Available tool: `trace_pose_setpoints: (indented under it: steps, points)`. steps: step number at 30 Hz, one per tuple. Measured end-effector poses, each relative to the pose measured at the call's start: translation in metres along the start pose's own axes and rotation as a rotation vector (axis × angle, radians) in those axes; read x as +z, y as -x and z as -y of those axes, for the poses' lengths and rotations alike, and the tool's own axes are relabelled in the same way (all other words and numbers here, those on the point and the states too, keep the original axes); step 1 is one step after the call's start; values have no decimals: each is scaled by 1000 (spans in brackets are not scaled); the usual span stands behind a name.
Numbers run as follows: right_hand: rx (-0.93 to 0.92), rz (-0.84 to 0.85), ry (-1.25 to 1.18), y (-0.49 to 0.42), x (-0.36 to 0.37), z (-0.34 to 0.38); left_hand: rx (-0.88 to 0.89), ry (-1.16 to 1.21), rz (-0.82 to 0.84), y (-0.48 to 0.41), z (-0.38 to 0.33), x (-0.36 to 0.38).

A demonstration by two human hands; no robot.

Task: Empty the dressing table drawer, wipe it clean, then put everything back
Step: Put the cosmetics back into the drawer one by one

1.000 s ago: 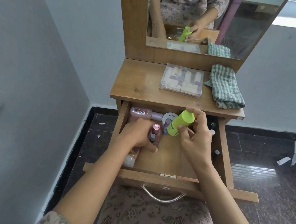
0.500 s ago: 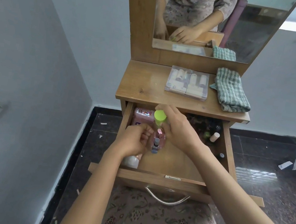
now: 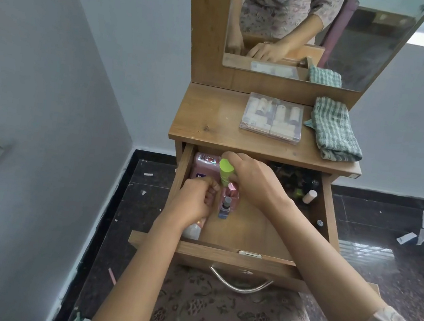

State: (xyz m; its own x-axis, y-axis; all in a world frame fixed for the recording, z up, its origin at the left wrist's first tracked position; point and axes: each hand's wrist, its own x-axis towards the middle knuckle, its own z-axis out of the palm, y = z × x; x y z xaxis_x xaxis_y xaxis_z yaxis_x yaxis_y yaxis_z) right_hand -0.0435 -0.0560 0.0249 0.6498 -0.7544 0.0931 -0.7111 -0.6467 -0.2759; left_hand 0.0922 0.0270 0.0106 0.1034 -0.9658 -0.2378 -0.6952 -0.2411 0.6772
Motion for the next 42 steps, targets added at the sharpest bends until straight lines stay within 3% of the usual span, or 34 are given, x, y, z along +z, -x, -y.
trace_pose_setpoints:
  steps: [14, 28, 33, 42]
  points:
    - [80, -69, 338, 0, -3, -4, 19, -28, 23, 5, -3, -2]
    - [74, -77, 183, 3, -4, -2, 19, -21, 45, 4, -5, -2]
    - [69, -76, 13, 6, -5, -3, 18, -19, 48, 4, -7, -2]
    - [57, -60, -33, 7, -3, -4, 27, -18, 50, 3, -6, -2]
